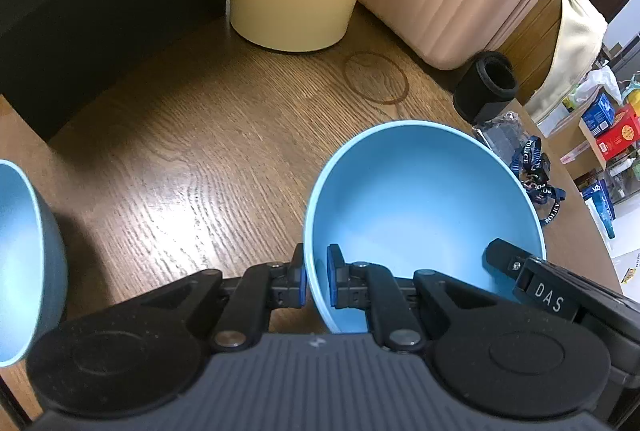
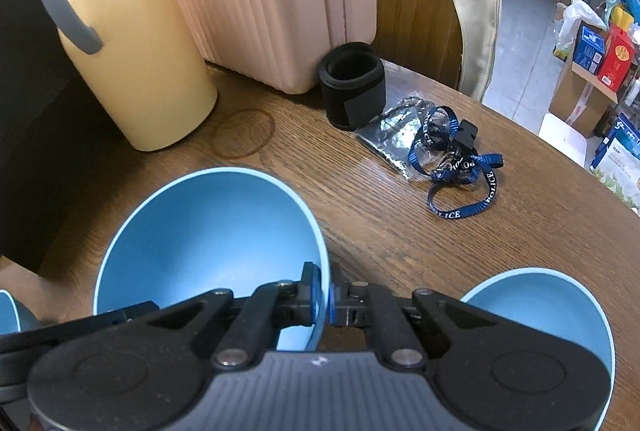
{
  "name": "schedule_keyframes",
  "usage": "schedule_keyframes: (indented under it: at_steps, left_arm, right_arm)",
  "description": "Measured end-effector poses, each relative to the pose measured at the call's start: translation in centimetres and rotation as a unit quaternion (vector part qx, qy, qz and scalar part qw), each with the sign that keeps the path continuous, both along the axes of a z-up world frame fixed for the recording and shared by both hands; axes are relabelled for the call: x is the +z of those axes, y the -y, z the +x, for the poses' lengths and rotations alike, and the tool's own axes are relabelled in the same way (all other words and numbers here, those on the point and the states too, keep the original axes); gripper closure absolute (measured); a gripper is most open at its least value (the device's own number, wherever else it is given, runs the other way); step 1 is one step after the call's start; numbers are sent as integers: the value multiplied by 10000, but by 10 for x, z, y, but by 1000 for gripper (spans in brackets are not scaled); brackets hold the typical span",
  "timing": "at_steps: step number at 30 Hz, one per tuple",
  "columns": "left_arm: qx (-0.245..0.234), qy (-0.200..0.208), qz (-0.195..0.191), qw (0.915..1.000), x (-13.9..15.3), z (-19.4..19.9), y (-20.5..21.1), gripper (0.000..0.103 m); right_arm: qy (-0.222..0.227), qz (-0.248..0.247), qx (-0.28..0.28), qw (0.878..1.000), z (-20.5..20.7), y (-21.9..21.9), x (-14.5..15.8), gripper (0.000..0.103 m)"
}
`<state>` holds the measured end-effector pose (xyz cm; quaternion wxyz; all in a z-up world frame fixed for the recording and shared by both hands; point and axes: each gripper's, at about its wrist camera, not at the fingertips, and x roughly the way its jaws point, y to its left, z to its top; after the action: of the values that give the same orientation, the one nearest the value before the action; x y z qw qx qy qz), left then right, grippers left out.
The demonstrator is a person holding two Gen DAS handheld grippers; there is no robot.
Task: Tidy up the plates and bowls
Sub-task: 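Lift the second bowl and carry it toward the first placed bowl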
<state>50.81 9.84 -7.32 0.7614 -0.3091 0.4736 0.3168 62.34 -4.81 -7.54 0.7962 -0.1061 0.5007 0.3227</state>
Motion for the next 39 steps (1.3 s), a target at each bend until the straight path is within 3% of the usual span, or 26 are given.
schedule_keyframes:
  at_steps: [23, 39]
  left_arm:
    - [12, 99, 130, 9999, 45, -43, 9, 92]
    - [-243, 144, 171, 9995, 73, -81, -3, 92]
  right_arm:
    - [213, 192, 20, 9996, -53, 9, 39, 97]
    - [331, 271, -145, 9990, -98, 6, 64, 97]
